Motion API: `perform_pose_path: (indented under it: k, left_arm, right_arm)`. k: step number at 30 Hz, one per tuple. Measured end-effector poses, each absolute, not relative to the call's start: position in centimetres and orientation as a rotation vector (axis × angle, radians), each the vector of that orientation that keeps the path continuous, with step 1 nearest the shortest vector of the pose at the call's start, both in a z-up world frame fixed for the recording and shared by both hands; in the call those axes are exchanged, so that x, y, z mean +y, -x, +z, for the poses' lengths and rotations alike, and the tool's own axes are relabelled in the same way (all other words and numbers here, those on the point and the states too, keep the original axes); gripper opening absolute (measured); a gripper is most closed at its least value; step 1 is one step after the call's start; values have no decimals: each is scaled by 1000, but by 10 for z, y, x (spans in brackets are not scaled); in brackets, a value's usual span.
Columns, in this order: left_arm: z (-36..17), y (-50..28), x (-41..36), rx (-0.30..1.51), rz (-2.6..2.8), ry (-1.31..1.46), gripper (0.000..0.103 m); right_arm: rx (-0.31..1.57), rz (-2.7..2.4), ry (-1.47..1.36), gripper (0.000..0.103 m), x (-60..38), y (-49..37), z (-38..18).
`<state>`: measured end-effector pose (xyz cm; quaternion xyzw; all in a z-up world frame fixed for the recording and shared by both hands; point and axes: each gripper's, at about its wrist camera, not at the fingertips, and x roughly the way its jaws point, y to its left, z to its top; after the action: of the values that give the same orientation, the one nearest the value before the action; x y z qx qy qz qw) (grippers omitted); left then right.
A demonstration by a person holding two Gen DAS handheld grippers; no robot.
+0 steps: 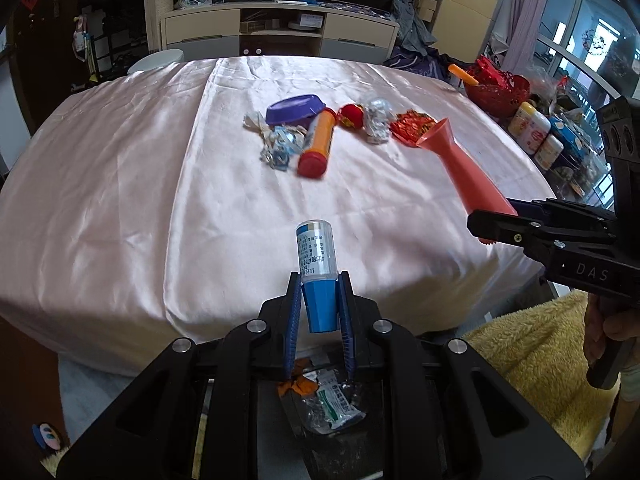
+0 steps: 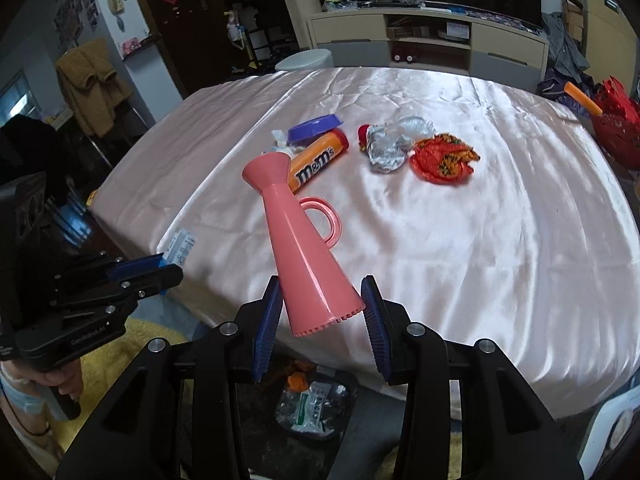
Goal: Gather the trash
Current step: 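Drop the blue tube and pink cup into the grey bin, opening both tools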
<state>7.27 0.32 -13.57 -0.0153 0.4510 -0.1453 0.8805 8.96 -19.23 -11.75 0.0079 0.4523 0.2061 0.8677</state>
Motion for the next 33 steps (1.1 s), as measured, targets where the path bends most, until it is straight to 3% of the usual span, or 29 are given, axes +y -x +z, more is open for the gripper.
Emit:
perform_pose_path:
  k: [20, 33]
  left_arm:
    - [-233, 4, -8, 1144, -328, 41, 17]
    - [-255, 2, -21, 1223, -344, -4, 17]
  right_arm:
    - [1170, 422, -94, 35, -180, -15, -225]
    - [1226, 399, -82, 37, -176, -19, -246]
